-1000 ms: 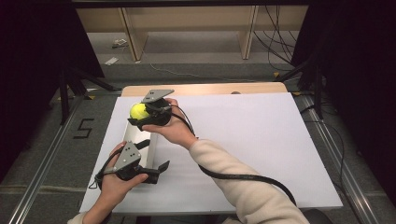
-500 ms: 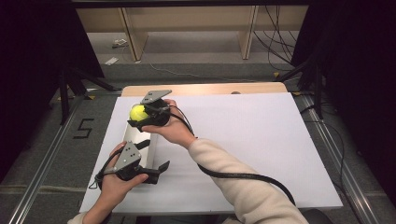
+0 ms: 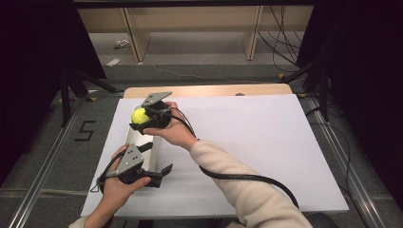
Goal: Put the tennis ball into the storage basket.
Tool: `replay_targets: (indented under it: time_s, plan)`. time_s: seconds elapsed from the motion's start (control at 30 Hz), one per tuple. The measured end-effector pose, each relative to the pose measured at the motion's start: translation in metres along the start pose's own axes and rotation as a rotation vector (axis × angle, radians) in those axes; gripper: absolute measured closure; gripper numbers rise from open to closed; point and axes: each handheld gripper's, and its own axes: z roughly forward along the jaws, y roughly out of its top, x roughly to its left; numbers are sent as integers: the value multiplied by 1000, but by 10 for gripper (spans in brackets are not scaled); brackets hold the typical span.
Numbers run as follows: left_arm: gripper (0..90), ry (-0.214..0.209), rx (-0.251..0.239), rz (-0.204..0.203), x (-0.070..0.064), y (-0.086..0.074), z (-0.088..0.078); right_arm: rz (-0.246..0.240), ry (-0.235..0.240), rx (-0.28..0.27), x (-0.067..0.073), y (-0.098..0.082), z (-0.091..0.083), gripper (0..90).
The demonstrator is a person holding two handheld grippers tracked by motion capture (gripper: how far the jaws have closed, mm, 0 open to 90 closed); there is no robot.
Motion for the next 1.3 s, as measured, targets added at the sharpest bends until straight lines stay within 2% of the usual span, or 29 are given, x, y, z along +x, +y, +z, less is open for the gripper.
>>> replay_targets:
  time_s: [0.97,1.3]
  plan:
    - [15,0,1,1,0,0,0,11,15,47,-4,-5,12,267]
    - [15,-1,3,2,0,-1,0,21,28,84,-8,-10,17,267]
